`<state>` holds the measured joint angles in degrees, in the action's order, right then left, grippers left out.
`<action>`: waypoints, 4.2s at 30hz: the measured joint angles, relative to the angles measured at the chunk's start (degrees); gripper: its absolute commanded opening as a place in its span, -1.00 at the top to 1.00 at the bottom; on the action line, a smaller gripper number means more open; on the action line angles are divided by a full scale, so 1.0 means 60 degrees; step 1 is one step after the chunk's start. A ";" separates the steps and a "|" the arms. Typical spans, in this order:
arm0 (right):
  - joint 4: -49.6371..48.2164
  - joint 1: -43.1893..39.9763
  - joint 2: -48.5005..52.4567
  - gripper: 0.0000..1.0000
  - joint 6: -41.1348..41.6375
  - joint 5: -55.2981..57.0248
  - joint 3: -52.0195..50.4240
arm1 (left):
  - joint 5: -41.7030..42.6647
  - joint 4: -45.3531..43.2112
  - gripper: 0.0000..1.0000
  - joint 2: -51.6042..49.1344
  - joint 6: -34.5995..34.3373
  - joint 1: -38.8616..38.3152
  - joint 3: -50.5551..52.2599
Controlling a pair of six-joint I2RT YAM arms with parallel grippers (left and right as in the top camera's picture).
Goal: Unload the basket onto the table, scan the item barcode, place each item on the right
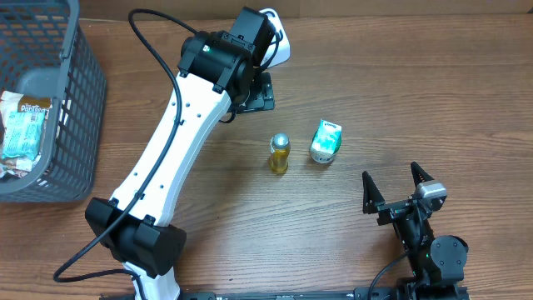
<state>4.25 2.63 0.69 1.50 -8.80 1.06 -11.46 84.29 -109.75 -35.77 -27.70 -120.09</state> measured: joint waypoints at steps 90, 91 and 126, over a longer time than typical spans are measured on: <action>-0.0004 -0.0004 0.0000 -1.00 0.0000 0.0000 0.0000 | -0.0401 -0.1559 -0.38 0.0000 0.0667 0.0051 -0.0007; -0.0004 0.0000 0.0000 -1.00 -0.0004 0.0000 0.0000 | -0.0466 -0.1545 -0.02 0.0000 0.0914 0.0080 -0.0033; 0.0000 -0.0004 0.0000 -1.00 0.0004 0.0000 0.0000 | -0.1738 -0.0754 -1.00 0.0200 0.5060 0.9078 -0.4033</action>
<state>4.25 2.61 0.69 1.52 -8.80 1.06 -21.89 79.77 -108.55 -5.41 26.76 -144.29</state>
